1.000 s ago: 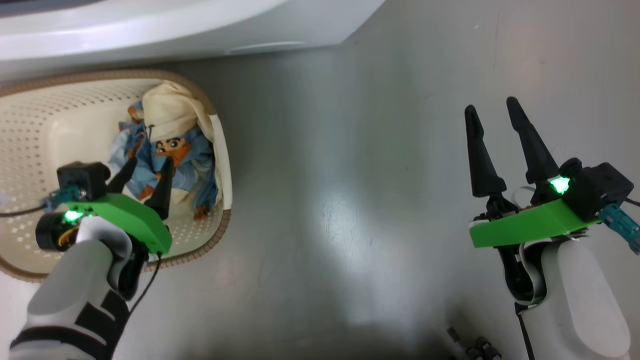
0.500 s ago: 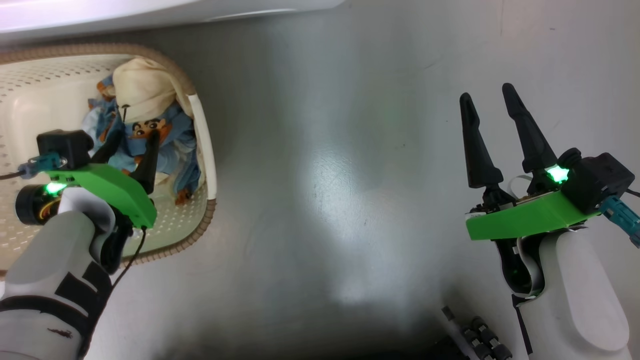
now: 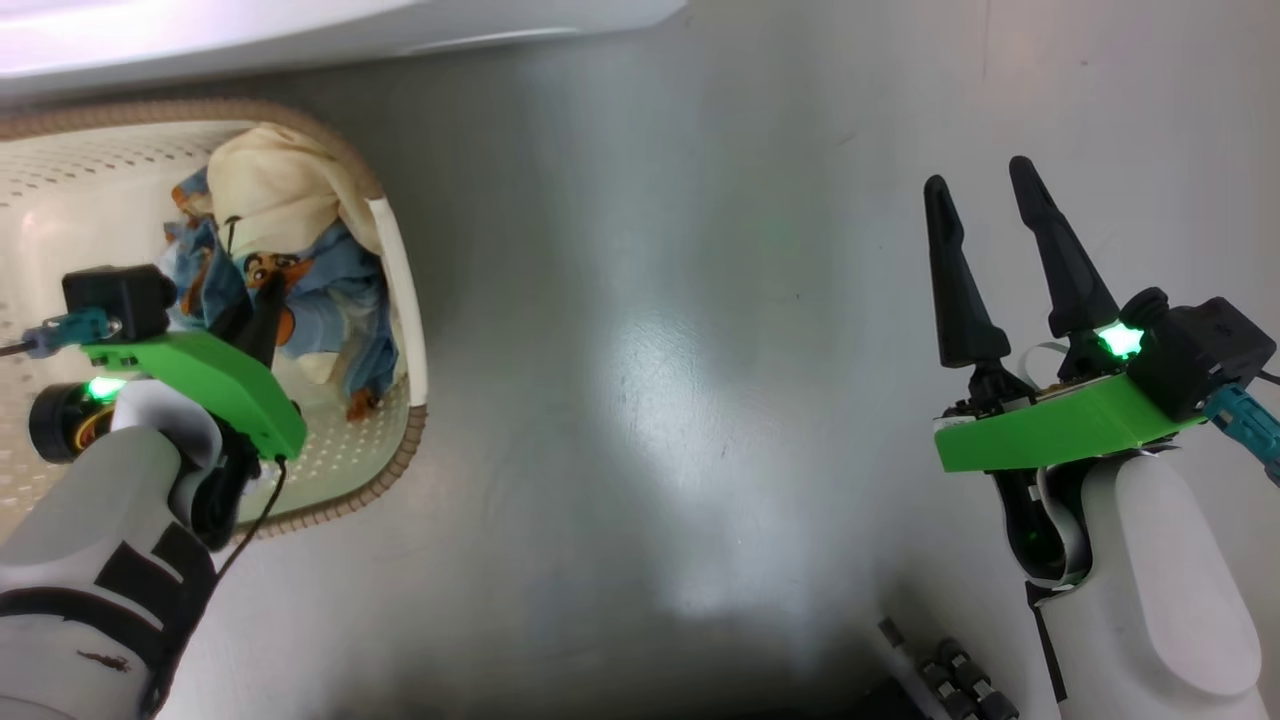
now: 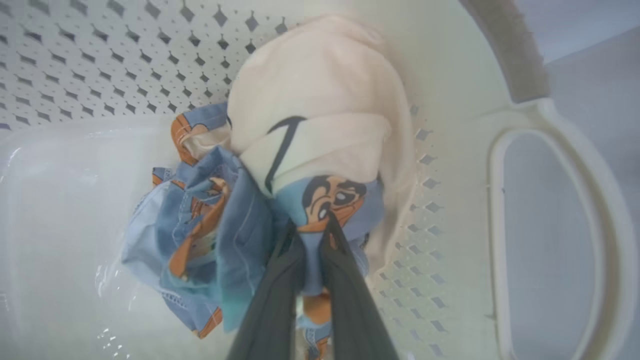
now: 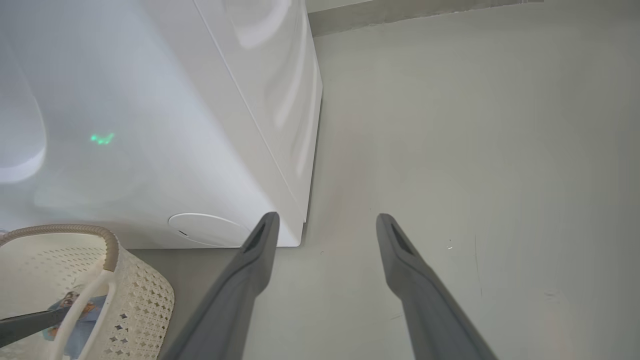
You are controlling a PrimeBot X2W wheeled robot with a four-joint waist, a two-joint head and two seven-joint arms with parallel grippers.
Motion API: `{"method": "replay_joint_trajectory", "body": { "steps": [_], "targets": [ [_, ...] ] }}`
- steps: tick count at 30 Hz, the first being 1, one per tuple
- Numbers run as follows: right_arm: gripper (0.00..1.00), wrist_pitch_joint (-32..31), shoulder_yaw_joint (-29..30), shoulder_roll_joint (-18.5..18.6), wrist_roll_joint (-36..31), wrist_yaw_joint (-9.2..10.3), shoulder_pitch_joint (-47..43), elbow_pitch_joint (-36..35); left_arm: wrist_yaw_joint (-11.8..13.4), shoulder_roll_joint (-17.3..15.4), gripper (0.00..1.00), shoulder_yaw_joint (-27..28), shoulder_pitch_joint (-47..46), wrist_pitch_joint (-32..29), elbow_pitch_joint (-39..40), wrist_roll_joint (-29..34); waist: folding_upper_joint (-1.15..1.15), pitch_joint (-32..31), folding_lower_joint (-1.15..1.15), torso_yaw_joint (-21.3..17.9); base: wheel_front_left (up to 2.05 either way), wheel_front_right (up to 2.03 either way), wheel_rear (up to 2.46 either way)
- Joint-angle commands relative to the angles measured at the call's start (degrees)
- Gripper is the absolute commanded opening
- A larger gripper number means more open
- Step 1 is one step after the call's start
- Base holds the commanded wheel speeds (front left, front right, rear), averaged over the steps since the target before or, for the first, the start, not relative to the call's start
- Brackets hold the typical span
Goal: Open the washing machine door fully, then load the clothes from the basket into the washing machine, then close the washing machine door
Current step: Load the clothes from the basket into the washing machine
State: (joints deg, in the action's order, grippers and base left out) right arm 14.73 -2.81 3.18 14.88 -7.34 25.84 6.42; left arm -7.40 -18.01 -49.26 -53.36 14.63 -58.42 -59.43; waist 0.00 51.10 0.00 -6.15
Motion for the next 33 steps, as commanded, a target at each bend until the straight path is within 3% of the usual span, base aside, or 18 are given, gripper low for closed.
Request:
{"method": "replay_joint_trajectory", "body": {
  "steps": [1, 12, 33],
  "targets": [
    [1.0, 0.3, -0.9, -0.3, 0.4, -0.14, -2.0, -0.9, -0.1, -2.4, 0.0, 1.1, 0.3, 0.4, 0.3, -0.9, 0.0, -1.1, 0.0, 0.5, 0.0, 0.0, 0.0],
    [1.0, 0.3, -0.3, -0.3, 0.0, -0.14, -3.9, 1.5, -0.1, -3.1, 0.0, 9.2, 7.7, 0.4, 3.3, 1.2, 0.0, -11.5, 0.0, 2.4, 0.0, 0.0, 0.0],
    [1.0, 0.3, 1.4, -0.3, -1.0, -0.14, -15.5, 4.8, -0.1, -0.1, 0.0, 33.2, 30.2, 0.4, 18.3, 21.7, 0.0, -34.4, 0.0, 3.3, 0.0, 0.0, 0.0]
  ]
}}
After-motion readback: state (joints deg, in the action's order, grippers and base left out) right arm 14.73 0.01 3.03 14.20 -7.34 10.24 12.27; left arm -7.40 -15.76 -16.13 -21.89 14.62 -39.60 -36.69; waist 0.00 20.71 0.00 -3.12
